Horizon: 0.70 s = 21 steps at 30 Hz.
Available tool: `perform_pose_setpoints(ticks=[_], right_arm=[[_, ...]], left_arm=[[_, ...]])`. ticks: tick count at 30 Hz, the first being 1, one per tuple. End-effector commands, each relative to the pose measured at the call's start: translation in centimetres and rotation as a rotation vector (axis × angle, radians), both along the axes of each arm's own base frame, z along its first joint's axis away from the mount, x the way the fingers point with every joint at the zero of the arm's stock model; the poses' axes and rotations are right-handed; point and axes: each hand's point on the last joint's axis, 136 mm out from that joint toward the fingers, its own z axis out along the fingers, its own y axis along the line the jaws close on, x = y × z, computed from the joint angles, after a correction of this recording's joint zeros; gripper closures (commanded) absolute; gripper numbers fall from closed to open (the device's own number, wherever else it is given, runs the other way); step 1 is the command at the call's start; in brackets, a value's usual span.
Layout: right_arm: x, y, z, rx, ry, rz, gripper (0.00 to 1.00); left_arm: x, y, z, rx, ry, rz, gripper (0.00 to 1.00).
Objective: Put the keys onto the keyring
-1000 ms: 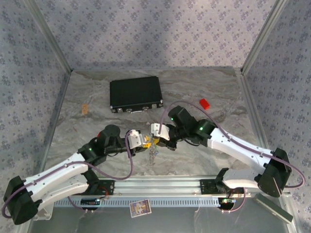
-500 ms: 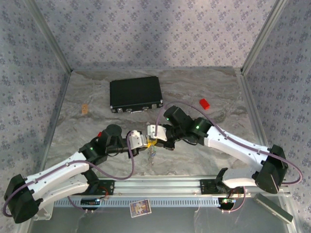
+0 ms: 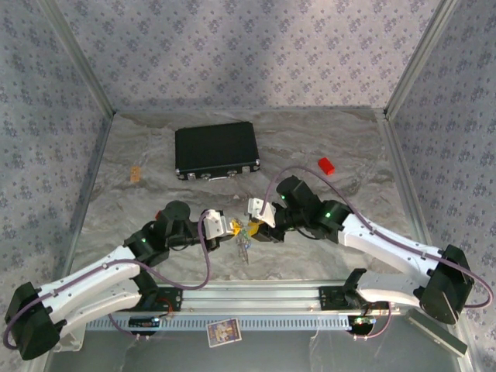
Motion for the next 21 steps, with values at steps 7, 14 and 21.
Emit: perform_pose_setpoints(ticks=[7, 14, 21], right_arm=[[0.0, 0.6, 1.2, 0.071, 0.030, -0.007, 0.78], [0.0, 0.6, 0.8, 0.060, 0.045, -0.008, 0.95], [0.0, 1.4, 0.2, 0.048, 0.091, 0.024, 1.00]], left_arm=[[-0.4, -0.5, 1.9, -0.071, -0.033, -0.032, 1.00], [-0.5, -0.5, 2.0, -0.077, -0.035, -0.038, 1.00], [-1.4, -0.9, 3.2, -0.149, -0.062, -0.092, 1.00]])
